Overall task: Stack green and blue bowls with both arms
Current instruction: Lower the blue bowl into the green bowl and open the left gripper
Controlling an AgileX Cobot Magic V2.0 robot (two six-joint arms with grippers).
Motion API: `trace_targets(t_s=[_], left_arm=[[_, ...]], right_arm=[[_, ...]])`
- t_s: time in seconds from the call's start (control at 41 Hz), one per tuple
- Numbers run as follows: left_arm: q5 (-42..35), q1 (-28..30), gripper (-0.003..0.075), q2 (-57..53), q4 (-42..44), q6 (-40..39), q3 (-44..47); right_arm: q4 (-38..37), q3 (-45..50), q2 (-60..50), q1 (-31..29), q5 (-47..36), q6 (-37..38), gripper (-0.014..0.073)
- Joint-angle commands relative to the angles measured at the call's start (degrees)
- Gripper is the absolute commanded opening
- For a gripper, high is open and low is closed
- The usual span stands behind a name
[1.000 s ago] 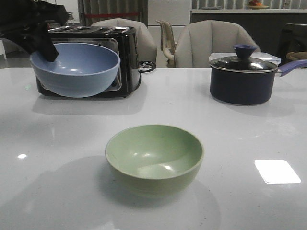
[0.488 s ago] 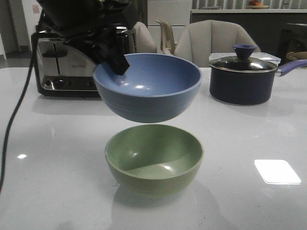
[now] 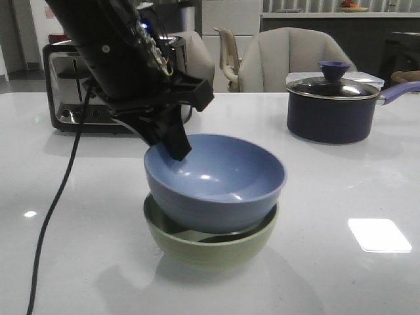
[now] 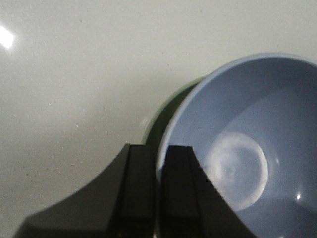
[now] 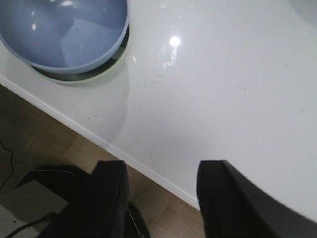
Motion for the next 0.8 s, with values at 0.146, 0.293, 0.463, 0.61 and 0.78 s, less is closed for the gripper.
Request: trace_targets(t_s=[0.146, 0.293, 0.463, 0.61, 0.78], left_arm=[[-1.47, -0.37, 0.0293, -2.22, -2.47, -0.06, -2.01], [-0.21, -0.37, 0.0507, -2.32, -2.56, -0.06, -2.69], [3.23, -0.37, 0.0508, -5.99, -2.56, 0.05, -5.9], [4.2, -0.37, 0.0508, -13.58, -0.73, 0.17, -6.07], [3.59, -0.37, 0.0508, -25.01, 0.04, 0.3, -1.47]], right_arm=[[-0.47, -1.42, -0.33, 0.26, -3.0, -0.16, 0.0442], [-0.47, -1.42, -0.33, 0.26, -3.0, -0.16, 0.0442], [-0.47, -1.42, -0.33, 0.26, -3.0, -0.16, 0.0442], [-0.47, -1.42, -0.33, 0.26, -3.0, -0.16, 0.0442], [-0.47, -1.42, -0.33, 0.26, -3.0, -0.16, 0.0442]])
